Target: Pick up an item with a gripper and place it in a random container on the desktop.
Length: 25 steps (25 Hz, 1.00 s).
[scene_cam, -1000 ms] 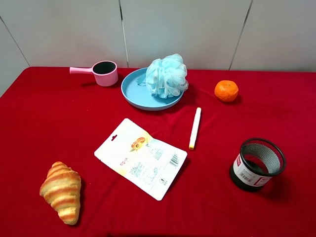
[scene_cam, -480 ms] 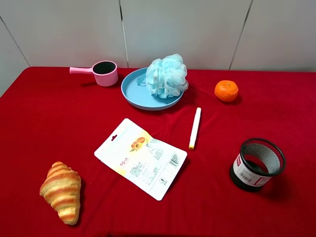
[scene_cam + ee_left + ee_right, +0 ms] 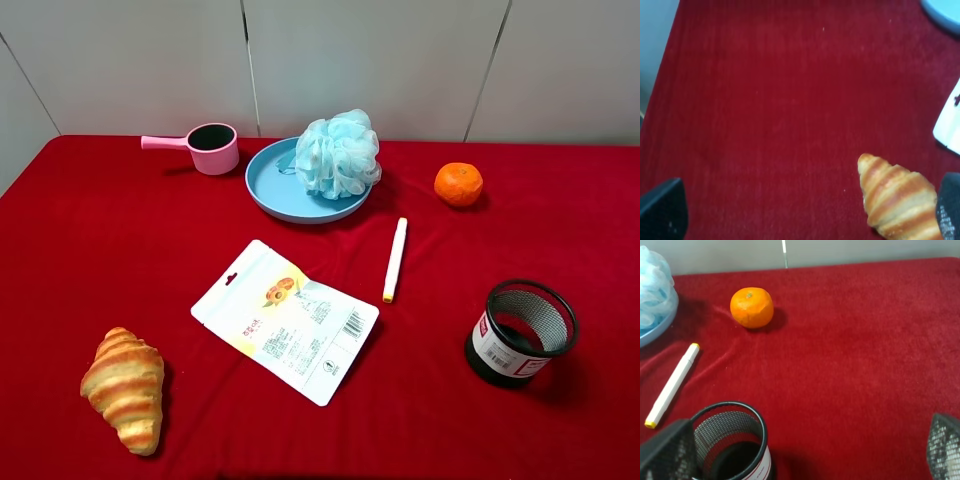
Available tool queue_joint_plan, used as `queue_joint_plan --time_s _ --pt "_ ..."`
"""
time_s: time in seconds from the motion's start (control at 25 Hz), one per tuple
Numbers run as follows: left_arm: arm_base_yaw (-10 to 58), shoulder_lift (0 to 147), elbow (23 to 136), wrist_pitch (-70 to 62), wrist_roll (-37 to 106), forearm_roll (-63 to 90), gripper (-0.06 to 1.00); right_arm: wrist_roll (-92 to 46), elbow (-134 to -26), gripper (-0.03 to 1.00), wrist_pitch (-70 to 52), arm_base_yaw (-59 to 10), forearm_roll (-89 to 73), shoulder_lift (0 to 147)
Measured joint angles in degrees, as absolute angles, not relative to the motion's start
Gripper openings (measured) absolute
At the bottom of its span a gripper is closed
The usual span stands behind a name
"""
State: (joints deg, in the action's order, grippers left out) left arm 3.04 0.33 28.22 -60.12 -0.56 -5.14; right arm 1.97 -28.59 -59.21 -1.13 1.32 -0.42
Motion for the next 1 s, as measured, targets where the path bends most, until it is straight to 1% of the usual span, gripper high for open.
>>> queue_joint_plan --time_s 1.0 --pt "3.04 -0.25 28.05 -60.16 -0.56 -4.91 0.99 1.97 -28.59 0.69 -59.21 -1.13 1.32 -0.42"
